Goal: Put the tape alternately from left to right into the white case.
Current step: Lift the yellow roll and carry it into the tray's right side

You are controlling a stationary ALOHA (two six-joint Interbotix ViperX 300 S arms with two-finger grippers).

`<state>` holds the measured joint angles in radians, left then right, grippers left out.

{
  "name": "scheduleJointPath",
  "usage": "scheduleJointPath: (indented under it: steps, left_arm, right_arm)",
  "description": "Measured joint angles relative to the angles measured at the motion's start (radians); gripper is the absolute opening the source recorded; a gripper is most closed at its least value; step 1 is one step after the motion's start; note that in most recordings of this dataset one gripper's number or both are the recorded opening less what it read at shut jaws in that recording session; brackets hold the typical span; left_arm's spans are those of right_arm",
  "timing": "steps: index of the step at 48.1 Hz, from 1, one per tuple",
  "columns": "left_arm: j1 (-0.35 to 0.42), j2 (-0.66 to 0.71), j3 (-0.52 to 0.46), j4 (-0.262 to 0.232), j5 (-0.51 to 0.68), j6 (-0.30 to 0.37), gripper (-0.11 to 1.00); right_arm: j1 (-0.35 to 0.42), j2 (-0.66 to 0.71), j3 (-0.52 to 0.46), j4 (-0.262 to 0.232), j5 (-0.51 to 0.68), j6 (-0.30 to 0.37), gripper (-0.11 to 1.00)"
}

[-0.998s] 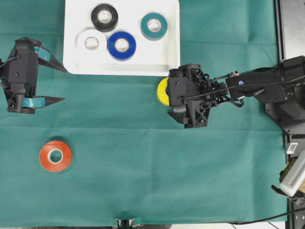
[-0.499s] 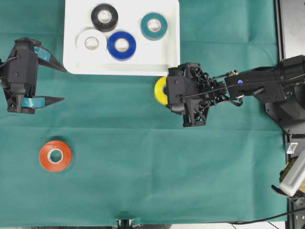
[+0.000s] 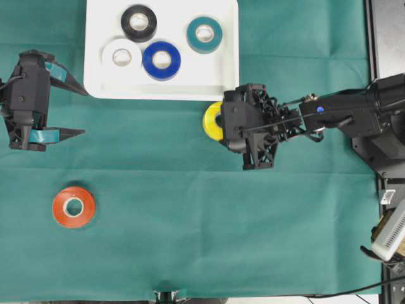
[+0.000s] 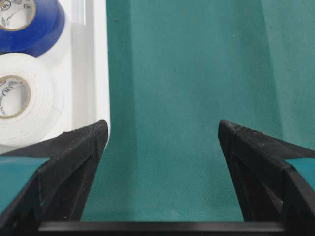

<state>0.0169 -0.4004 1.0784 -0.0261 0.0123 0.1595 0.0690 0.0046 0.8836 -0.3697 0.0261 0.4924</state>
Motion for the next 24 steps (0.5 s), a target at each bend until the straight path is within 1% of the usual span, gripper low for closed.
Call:
scheduleJointPath:
  steps: [14,24]
  left_arm:
    - [0.000,0.000,-0.002,0.000,0.000,-0.002,0.98]
    - [0.000,0.000,-0.002,0.000,0.000,0.000,0.98]
  right_arm:
    - [0.080,-0.026,-0.025,0.000,0.002,0.000,0.04]
    - [0.100,-0.032,-0.041,0.000,0.012,0.002,0.03]
